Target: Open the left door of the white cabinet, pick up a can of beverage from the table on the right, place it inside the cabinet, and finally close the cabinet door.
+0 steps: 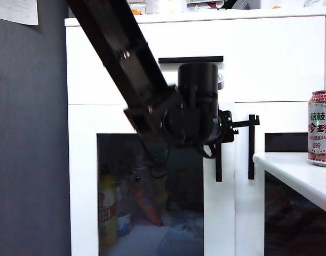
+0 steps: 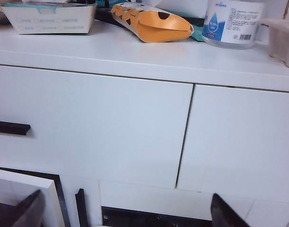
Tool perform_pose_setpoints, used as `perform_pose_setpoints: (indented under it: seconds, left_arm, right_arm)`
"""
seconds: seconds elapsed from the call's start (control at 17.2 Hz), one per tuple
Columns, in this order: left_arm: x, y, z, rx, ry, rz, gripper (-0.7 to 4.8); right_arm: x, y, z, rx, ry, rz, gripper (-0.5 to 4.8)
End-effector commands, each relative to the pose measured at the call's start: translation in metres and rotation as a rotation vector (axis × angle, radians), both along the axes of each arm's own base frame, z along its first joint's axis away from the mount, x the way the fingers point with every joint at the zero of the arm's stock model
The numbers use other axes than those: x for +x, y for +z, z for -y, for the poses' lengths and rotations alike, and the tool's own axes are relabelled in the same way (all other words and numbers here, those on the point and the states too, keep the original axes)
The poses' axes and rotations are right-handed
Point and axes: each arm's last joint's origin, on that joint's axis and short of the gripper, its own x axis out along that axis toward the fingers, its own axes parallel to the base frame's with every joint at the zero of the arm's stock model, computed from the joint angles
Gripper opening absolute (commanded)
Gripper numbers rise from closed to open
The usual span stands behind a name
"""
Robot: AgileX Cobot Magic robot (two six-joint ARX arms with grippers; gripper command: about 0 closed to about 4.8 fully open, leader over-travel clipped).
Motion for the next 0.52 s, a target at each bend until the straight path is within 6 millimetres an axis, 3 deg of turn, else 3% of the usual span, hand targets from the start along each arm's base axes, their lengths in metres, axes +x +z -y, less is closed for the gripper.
perform_pose_setpoints:
  seconds: [0.06, 0.35, 0.52]
  left_arm:
    - [-0.015, 0.004, 0.001, 0.04, -0.019, -0.064, -0.05]
    - [-0.044, 0.002, -0.006, 0.083, -0.071, -0.1, -0.05]
    - [-0.064, -0.006, -0.026, 0.134, -0.088, -0.145, -0.05]
  right_arm:
    - [-0.001, 0.002, 0.0, 0.004, -0.002, 0.014, 4.79]
    - [-0.001, 0.002, 0.0, 0.004, -0.002, 0.009, 4.79]
    - [-0.001, 0.002, 0.0, 0.004, 0.0, 0.008, 4.79]
